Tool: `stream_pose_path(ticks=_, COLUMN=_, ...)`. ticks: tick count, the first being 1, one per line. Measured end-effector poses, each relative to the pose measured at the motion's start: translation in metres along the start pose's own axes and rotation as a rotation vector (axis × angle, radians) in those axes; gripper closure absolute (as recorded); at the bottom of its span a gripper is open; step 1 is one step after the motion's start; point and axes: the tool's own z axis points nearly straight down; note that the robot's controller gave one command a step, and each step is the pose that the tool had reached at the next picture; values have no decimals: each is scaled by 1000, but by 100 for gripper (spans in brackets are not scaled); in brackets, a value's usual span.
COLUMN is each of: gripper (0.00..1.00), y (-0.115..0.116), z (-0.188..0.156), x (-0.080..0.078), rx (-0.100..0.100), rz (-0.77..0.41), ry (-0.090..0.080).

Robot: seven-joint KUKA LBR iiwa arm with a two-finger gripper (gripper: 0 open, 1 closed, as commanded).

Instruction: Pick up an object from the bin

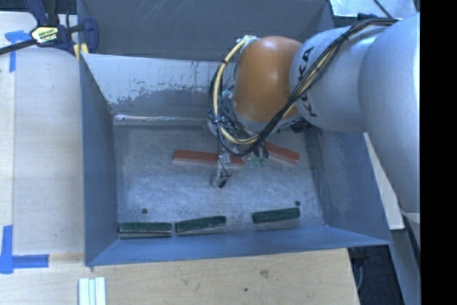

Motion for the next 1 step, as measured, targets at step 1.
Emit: stream_pose_path(ticks=1, gripper=0, y=0, z=-1, x=-1, rx=-2, rz=1, ry=-3)
